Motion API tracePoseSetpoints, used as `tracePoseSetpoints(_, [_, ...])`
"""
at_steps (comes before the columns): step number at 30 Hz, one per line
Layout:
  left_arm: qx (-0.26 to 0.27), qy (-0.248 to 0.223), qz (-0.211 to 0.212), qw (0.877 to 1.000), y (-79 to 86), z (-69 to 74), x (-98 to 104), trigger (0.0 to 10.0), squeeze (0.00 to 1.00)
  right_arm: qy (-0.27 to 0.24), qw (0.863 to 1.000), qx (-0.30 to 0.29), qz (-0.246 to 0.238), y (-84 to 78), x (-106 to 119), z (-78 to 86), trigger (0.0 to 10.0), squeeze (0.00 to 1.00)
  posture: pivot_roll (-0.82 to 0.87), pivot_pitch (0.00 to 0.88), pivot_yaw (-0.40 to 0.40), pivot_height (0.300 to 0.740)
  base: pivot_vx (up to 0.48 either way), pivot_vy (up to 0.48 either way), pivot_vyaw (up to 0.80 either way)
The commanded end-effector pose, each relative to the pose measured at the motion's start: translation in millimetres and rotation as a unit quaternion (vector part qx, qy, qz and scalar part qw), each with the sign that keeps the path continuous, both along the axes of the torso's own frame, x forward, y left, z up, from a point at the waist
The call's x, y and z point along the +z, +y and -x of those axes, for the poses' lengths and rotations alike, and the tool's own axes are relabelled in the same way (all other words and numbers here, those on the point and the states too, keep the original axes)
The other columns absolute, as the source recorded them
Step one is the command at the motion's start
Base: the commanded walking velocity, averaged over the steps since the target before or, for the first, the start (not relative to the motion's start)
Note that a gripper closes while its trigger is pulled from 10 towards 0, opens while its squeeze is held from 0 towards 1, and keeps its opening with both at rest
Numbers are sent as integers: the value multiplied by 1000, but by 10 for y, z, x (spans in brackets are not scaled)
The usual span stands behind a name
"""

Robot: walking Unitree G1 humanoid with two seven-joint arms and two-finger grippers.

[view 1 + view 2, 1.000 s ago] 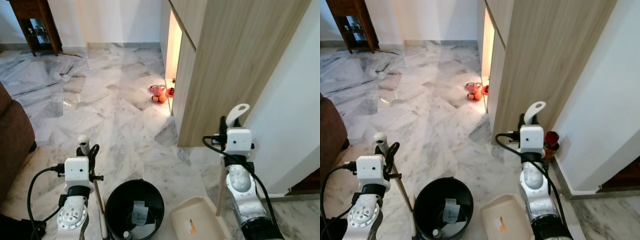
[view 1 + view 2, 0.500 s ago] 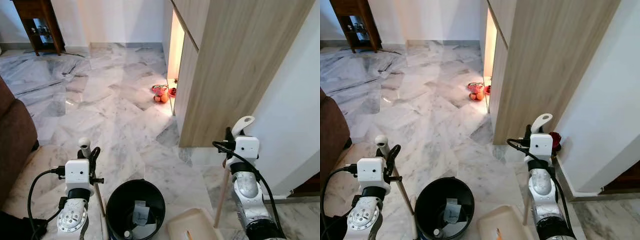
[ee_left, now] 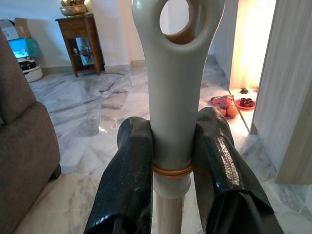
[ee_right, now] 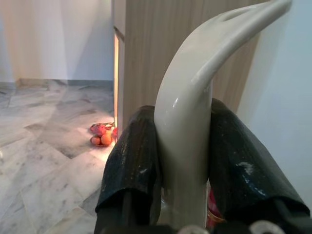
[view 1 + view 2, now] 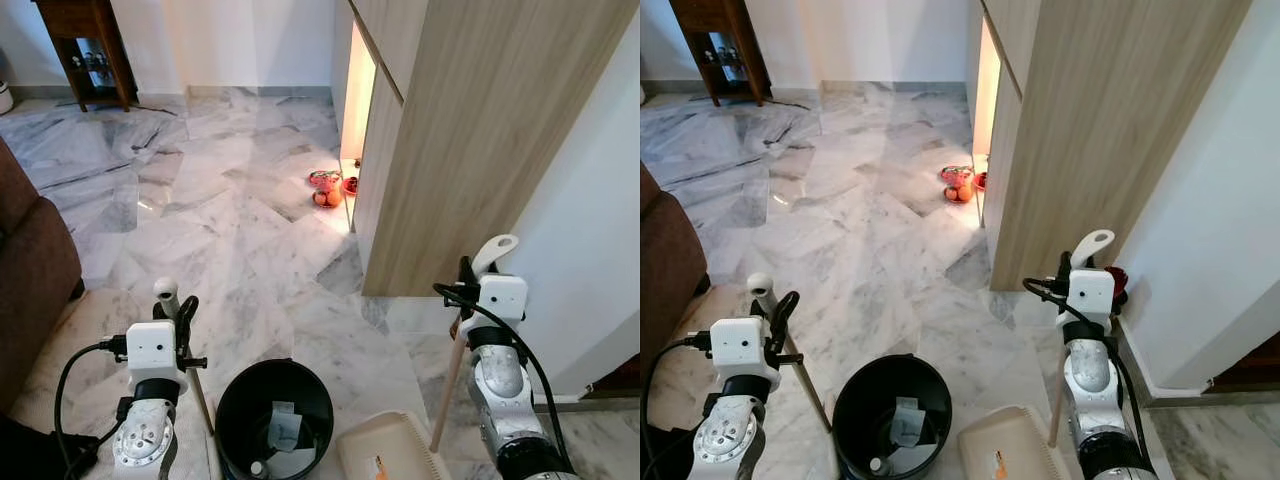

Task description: Sweep floor

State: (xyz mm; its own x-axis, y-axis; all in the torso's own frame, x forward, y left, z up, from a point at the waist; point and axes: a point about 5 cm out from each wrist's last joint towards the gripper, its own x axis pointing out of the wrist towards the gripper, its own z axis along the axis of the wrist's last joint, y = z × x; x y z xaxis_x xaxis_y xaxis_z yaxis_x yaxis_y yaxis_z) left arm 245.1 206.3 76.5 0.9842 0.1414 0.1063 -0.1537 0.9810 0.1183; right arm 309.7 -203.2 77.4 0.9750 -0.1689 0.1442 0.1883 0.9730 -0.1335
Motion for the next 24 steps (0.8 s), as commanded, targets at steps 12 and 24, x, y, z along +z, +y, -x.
tracePoseSetpoints(12, [-15,-25,1,1000,-68,-33,107,10000,0,-31,999,-4,-8,8,98,-35,10000,0,116,18,-17,740,0,0,0])
tracePoseSetpoints(24, [-11,-25,0,1000,-70,-34,113,10000,0,-35,999,9,-8,62,130,-70,10000,0,118,38,-20,740,0,0,0])
